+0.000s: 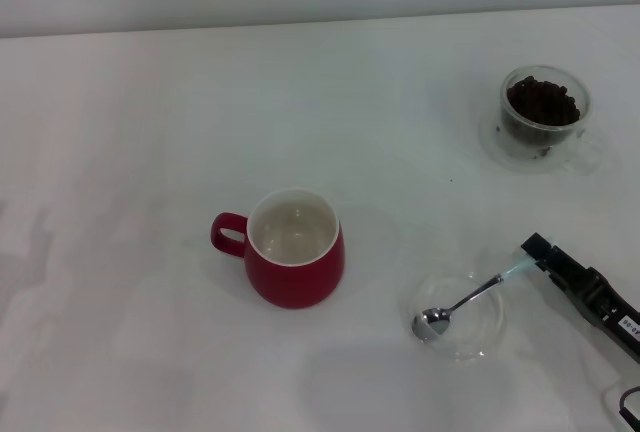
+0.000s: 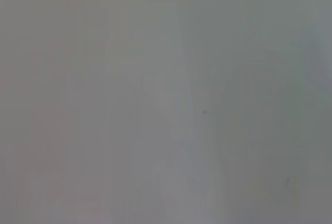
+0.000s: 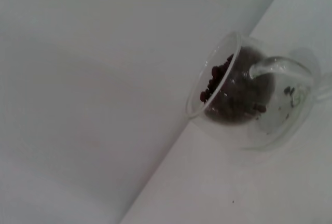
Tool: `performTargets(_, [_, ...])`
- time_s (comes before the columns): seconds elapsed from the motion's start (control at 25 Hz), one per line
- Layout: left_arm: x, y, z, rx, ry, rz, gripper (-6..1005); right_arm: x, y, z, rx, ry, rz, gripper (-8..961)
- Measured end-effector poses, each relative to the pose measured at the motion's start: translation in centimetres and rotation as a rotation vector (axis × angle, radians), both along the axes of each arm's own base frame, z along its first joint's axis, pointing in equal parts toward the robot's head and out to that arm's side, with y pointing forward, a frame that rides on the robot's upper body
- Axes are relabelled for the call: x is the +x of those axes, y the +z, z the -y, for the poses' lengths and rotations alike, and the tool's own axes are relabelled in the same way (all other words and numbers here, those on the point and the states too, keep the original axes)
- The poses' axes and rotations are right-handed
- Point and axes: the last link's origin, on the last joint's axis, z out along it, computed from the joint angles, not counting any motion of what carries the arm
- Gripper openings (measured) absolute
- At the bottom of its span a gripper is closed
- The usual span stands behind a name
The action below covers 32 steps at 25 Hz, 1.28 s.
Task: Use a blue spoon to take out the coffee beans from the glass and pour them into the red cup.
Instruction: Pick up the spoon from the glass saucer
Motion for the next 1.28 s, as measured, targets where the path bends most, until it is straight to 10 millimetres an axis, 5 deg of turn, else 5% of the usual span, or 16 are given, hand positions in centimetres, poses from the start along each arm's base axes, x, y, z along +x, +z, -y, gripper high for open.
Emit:
performTargets(0.52, [0.0, -0.2, 0.2, -0.006, 0.002, 0.001, 507, -0.5, 0.0, 0.0, 0.001, 0.035, -0.004, 311])
performTargets(0.96, [0.1, -0.3, 0.3, -0.010, -0.001, 0.005, 506, -0.8, 0.2, 0.2, 0.006, 0.064, -0.003, 147])
performTargets(1.28, [0.1, -0.3, 0.3, -0.008, -0.005, 0.008, 507, -1.3, 1.5, -0.2, 0.061, 0.130, -0.011, 146])
